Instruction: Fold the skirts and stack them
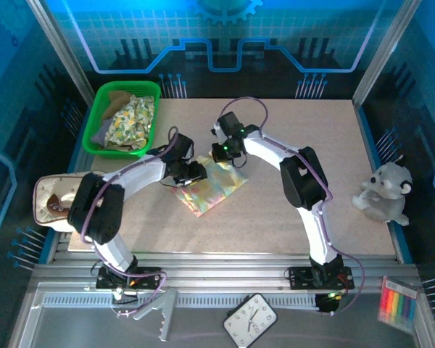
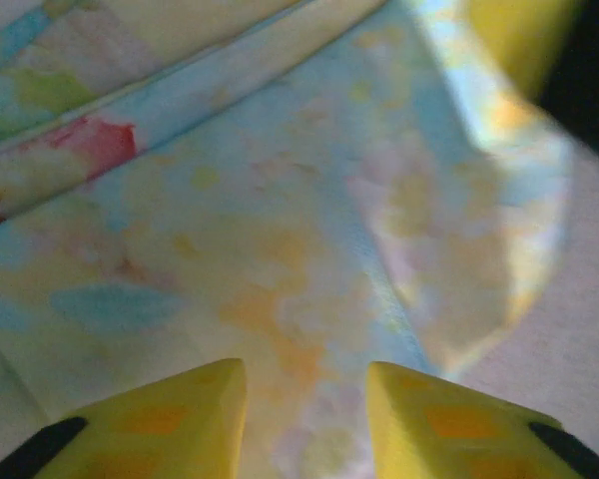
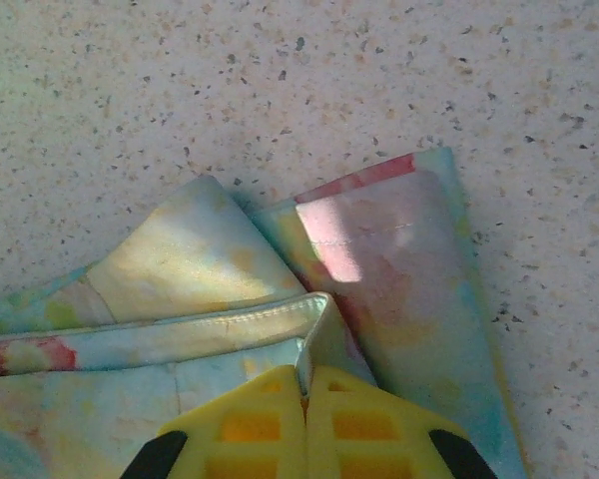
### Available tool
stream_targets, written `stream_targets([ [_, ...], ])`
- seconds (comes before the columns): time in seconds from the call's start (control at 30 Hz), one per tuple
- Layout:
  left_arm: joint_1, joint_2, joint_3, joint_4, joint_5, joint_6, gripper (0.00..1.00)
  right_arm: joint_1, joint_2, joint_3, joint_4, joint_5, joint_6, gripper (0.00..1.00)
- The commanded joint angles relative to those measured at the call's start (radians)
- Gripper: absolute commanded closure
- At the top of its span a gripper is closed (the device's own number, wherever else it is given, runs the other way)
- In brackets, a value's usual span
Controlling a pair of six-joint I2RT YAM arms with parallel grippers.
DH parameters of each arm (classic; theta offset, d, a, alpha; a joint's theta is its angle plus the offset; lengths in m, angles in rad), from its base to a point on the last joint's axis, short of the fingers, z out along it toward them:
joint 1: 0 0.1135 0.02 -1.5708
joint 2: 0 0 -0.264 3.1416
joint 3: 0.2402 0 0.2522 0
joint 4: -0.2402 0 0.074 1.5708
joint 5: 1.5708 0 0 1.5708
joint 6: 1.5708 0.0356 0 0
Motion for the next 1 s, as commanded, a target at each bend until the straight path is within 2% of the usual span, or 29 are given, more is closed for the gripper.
stream_targets([
  [0.0, 0.003, 0.065, -0.012, 0.0, -0.049, 0.001, 0.73, -0.004, -0.005, 0.036, 0.001, -0.046, 0.007, 0.93],
  [0.07, 0.017, 0.067, -0.039, -0.016, -0.094, -0.014, 0.77, -0.007, -0.03, 0.023, 0.002, -0.018, 0.004, 0.82],
  [0.13, 0.043, 0.037, -0.094, 0.003, -0.108, -0.043, 0.73, -0.011, -0.065, 0.011, -0.03, 0.052, 0.006, 0.66],
  [0.2, 0.068, 0.002, -0.147, 0.046, -0.088, -0.064, 0.68, -0.012, -0.102, -0.004, -0.066, 0.109, 0.011, 0.59],
  [0.23, 0.074, -0.007, -0.166, 0.064, -0.073, -0.07, 0.65, -0.012, -0.123, -0.02, -0.075, 0.107, 0.007, 0.58],
  [0.27, 0.076, -0.01, -0.175, 0.074, -0.061, -0.076, 0.63, -0.01, -0.138, -0.036, -0.078, 0.09, 0.003, 0.6],
  [0.33, 0.075, -0.003, -0.185, 0.103, -0.025, -0.084, 0.59, -0.008, -0.163, -0.077, -0.078, 0.026, -0.003, 0.7],
  [0.4, 0.076, 0.006, -0.181, 0.107, -0.017, -0.095, 0.58, -0.001, -0.165, -0.106, -0.082, -0.042, -0.006, 0.85],
  [0.5, 0.077, 0.006, -0.169, 0.1, -0.029, -0.096, 0.59, 0.012, -0.134, -0.12, -0.082, -0.125, -0.005, 0.94],
  [0.57, 0.08, 0.001, -0.168, 0.1, -0.035, -0.095, 0.58, 0.021, -0.107, -0.125, -0.083, -0.138, 0.019, 0.96],
  [0.7, 0.081, 0.006, -0.168, 0.093, -0.036, -0.053, 0.55, 0.029, -0.094, -0.175, -0.088, 0.023, 0.162, 1.0],
  [0.97, 0.071, 0.093, -0.066, 0.041, -0.065, 0.12, 0.55, 0.065, -0.265, -0.493, 0.043, 0.056, 0.408, 1.0],
])
